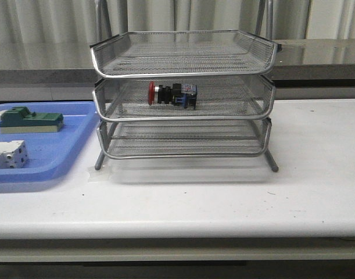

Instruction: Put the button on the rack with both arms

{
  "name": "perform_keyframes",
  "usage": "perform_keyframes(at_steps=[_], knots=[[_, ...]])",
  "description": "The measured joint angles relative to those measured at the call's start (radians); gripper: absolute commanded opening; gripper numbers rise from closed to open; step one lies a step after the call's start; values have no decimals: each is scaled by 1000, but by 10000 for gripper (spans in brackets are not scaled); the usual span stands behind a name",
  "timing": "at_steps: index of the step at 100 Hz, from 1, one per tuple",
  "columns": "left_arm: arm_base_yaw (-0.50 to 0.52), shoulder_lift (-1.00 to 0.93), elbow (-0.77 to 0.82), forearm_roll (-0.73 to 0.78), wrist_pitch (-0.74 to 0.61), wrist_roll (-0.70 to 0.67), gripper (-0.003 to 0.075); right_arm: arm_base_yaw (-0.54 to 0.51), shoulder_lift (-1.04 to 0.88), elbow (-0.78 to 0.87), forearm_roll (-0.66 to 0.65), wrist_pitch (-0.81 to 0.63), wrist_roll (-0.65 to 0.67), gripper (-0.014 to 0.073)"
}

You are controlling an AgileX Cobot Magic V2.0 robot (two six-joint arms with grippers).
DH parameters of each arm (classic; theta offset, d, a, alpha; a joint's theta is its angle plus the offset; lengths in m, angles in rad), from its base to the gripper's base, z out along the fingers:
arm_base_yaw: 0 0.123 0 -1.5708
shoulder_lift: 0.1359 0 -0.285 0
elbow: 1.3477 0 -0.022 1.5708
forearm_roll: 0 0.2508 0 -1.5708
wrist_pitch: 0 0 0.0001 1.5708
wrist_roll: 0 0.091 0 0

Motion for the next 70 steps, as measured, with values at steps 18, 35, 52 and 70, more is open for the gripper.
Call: perform_keyframes(at_steps=[18,35,52,70], knots=[[0,0,0,0,0,0,-20,-9,-131,181,15,-202,0,-62],[0,0,0,0,0,0,-20,-62,-198,311,56,-305,0,-62],[0,0,0,0,0,0,-20,-120,-199,386,72,-373,0,-62],[0,0,0,0,0,0,-20,-130,-199,397,81,-395,0,-62]])
